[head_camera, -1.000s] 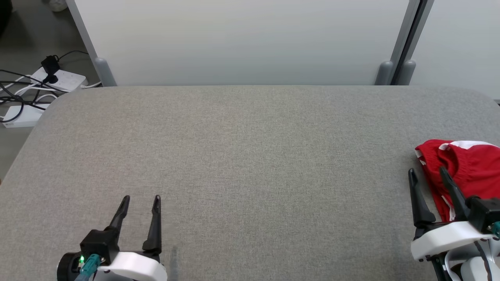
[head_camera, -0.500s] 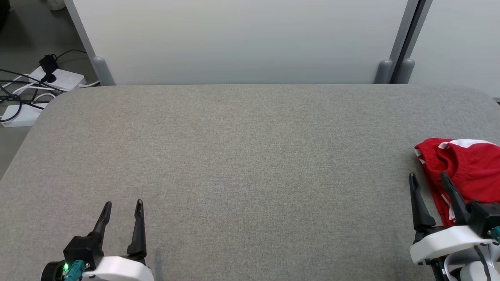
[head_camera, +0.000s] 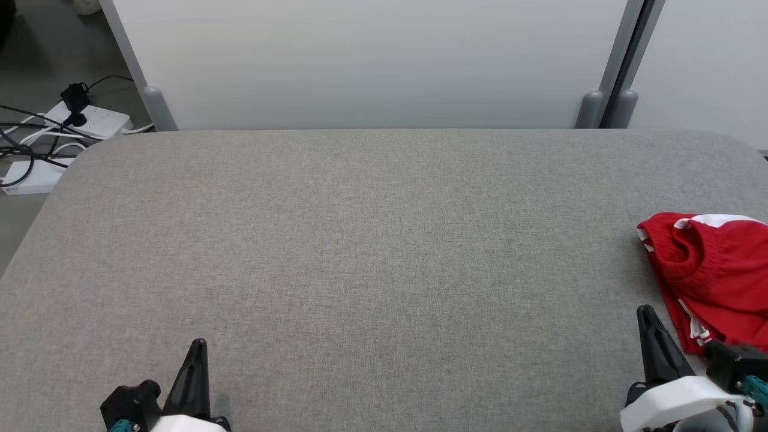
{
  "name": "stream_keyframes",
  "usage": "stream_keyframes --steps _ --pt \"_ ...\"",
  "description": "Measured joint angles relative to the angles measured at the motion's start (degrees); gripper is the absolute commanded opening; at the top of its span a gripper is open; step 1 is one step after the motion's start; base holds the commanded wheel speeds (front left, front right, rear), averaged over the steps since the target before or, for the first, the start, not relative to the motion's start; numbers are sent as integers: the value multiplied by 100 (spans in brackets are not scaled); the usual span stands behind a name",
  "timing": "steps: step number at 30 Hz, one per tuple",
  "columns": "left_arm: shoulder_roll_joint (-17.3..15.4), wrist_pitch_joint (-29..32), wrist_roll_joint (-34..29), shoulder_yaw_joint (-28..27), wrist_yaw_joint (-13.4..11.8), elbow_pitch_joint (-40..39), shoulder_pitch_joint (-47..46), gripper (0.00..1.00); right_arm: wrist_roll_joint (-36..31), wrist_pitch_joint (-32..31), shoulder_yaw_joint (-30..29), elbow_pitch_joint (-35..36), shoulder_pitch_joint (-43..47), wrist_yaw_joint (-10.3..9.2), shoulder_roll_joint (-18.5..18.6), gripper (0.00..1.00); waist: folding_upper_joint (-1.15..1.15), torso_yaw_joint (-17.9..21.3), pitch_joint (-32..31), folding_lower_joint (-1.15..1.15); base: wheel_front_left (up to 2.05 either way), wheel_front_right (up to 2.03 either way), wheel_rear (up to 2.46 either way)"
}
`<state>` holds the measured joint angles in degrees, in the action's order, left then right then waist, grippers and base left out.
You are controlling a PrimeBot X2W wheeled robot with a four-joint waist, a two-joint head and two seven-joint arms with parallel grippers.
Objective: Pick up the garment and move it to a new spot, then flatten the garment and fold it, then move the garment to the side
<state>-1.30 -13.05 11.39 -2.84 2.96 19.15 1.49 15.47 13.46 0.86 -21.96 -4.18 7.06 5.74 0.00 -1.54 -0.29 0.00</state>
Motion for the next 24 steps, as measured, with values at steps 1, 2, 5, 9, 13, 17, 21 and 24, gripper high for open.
stream_keyframes --steps 1,2,5,9,13,17,21,24 --pt "0 11 71 -1 0 -1 0 0 75 -8 -4 3 -1 0 0 0 0 1 -4 -1 0 0 0" --pt "-2 36 159 -1 0 -1 0 0 144 -44 -9 8 -1 0 0 0 0 3 -7 -1 0 0 0" --pt "-2 77 337 -1 1 -8 0 0 316 -62 -22 19 -1 0 -1 0 0 6 -4 -2 0 0 0" --pt "-3 144 675 -1 8 -21 -1 0 626 -165 -42 46 -1 0 -9 0 0 13 7 -1 0 0 0" --pt "-3 194 953 -1 9 -30 -1 0 892 -230 -58 59 -1 0 -20 0 0 17 9 -1 0 0 0" --pt "-4 252 1209 -1 52 -43 -3 0 1131 -272 -79 74 -1 0 -27 0 0 23 10 -1 0 0 0" --pt "-5 307 1449 -3 57 -54 -17 0 1370 -335 -116 81 -1 0 -38 0 0 28 12 -1 0 0 0" --pt "-5 381 1671 -5 58 -67 -24 0 1572 -396 -168 90 -1 0 -45 0 0 32 13 -1 0 0 0"
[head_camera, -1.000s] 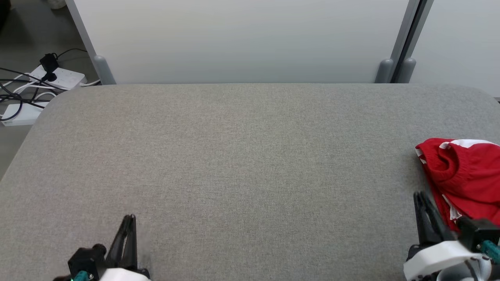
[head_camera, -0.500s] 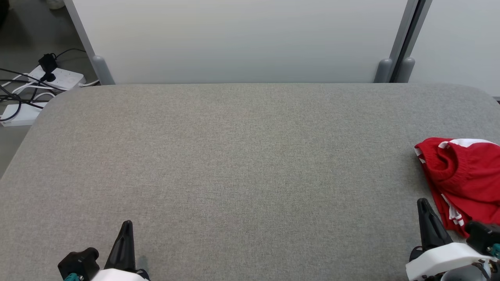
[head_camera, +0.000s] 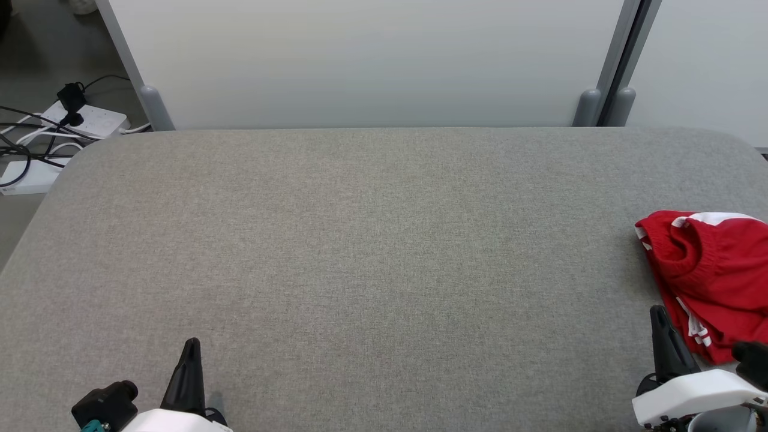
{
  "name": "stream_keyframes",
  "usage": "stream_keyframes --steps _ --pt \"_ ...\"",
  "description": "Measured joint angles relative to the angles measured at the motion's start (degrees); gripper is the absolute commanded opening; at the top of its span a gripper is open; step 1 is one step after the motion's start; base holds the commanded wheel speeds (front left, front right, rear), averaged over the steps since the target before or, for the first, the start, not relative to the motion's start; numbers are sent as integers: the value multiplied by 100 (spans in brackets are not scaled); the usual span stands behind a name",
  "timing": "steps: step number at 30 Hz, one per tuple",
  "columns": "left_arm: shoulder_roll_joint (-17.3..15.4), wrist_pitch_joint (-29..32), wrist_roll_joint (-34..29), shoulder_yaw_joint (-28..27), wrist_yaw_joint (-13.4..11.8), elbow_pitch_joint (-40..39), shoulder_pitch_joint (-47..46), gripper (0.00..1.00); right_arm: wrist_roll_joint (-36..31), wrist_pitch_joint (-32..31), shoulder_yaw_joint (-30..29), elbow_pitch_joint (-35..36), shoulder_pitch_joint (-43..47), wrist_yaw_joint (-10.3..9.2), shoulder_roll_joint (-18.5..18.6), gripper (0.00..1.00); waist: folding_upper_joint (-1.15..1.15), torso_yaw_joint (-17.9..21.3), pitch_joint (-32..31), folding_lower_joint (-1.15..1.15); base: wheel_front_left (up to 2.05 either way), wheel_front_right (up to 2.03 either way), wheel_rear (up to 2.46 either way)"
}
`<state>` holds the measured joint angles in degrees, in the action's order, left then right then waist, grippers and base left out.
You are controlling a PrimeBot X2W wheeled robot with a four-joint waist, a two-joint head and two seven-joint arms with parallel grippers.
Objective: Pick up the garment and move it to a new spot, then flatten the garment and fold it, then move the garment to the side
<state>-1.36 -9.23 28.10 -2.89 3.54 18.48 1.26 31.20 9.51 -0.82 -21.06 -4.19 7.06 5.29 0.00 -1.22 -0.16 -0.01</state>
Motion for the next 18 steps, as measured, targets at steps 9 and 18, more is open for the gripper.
stream_keyframes --steps 9,18 --pt "-2 124 577 -9 44 -33 -41 0 546 -145 -51 32 0 0 -16 0 0 12 3 0 0 0 0" --pt "-3 293 1216 -27 53 -62 -56 0 1169 -311 -100 127 0 0 -63 0 0 24 7 0 0 0 0"
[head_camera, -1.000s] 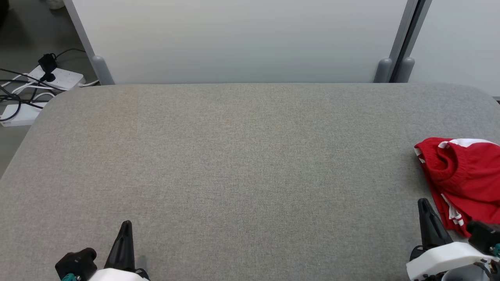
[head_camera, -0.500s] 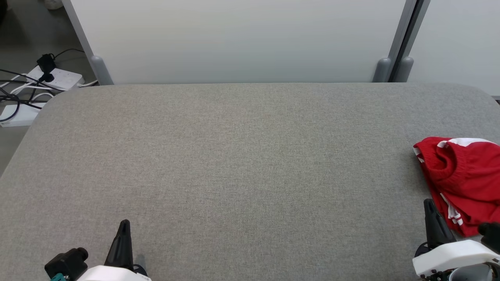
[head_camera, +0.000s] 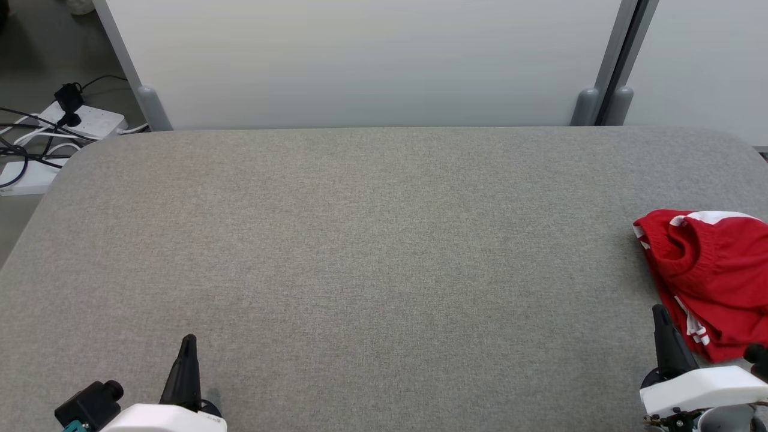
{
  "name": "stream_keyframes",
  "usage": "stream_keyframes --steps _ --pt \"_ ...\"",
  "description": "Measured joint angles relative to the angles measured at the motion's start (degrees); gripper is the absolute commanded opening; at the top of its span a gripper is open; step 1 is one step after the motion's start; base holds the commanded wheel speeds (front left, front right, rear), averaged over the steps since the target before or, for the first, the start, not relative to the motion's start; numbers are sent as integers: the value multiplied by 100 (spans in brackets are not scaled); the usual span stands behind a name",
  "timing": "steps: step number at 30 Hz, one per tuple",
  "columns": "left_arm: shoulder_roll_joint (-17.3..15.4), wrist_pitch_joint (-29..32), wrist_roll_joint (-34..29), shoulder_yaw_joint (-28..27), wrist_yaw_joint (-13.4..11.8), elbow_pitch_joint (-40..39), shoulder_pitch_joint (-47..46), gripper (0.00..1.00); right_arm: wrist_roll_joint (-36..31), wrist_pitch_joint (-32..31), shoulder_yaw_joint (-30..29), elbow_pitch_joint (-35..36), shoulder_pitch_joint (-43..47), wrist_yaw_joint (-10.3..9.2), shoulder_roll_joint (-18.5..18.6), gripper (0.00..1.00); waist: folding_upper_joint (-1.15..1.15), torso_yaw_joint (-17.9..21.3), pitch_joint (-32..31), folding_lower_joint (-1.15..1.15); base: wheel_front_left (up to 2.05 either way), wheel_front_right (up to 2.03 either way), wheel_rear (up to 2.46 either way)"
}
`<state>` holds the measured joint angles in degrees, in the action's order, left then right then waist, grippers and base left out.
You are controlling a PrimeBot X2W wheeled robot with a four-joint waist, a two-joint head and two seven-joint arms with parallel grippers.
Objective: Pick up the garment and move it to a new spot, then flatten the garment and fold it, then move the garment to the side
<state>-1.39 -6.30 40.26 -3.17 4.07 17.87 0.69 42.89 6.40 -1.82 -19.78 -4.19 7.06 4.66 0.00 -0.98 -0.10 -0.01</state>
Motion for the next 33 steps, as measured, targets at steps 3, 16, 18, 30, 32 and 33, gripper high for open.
stream_keyframes --steps 3,16,18,30,32,33 --pt "-1 48 220 -8 16 -18 -2 0 186 -53 -26 16 -1 0 -23 0 0 4 1 0 0 0 0" --pt "-8 248 1048 -37 67 -46 -25 0 999 -244 -136 58 -1 0 -53 0 0 20 6 0 0 0 0" --pt "-8 283 1198 -41 68 -48 -55 0 1126 -288 -146 69 -1 0 -57 0 0 23 7 0 0 0 0" --pt "-12 487 1986 -60 99 -76 -123 0 1868 -482 -225 108 -1 0 -86 0 0 38 10 0 0 0 0" --pt "-13 527 2100 -65 100 -78 -124 0 1976 -502 -258 116 -1 0 -91 0 0 40 11 0 0 0 0" --pt "-13 527 2160 -66 102 -79 -125 0 2038 -530 -275 125 -1 0 -91 0 0 42 12 0 0 0 0"
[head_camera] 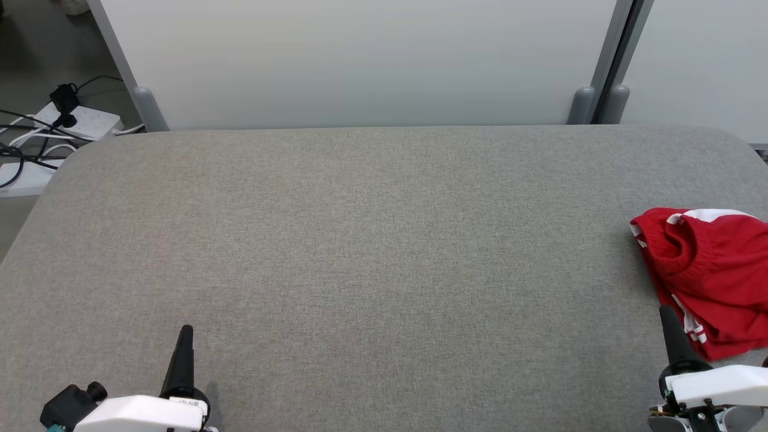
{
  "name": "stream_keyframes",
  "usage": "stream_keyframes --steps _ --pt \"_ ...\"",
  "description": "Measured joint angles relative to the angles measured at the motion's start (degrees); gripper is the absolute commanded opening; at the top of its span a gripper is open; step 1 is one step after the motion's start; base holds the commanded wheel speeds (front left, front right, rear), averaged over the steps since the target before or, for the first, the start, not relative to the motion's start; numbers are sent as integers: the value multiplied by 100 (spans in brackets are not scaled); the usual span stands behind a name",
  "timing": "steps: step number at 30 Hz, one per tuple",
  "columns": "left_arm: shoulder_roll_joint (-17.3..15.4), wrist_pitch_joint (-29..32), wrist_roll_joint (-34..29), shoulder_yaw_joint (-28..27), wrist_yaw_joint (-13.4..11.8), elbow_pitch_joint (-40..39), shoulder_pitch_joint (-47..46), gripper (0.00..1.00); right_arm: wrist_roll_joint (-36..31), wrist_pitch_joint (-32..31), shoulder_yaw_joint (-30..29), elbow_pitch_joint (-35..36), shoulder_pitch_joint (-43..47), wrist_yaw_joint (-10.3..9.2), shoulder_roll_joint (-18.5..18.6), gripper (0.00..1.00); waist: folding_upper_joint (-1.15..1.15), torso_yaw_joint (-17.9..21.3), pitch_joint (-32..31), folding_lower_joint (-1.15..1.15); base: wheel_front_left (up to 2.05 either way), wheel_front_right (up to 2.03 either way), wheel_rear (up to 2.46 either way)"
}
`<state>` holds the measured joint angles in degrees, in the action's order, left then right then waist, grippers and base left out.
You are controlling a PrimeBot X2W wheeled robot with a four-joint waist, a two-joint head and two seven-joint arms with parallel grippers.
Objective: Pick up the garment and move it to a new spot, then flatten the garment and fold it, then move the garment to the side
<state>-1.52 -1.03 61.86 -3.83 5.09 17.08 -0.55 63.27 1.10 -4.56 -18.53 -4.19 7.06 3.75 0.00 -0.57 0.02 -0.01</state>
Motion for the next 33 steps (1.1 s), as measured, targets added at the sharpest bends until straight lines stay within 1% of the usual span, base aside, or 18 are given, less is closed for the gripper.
stream_keyframes --steps 2,10,13,29,33 --pt "-1 35 152 -3 40 -4 -4 0 136 -18 -15 23 0 0 -2 0 0 3 1 0 0 0 0" --pt "-3 155 600 -13 42 -20 -82 0 569 -120 -45 83 0 0 -27 0 0 11 3 0 0 0 0" --pt "-4 200 794 -16 90 -38 -109 0 743 -187 -59 94 -1 0 -31 0 0 15 4 0 0 0 0" --pt "-9 457 1908 -55 101 -78 -120 0 1801 -453 -207 148 -1 0 -78 0 0 37 10 0 0 0 0" --pt "-12 513 2159 -63 146 -92 -146 0 2046 -503 -223 166 -1 0 -110 0 0 42 11 0 0 0 0"
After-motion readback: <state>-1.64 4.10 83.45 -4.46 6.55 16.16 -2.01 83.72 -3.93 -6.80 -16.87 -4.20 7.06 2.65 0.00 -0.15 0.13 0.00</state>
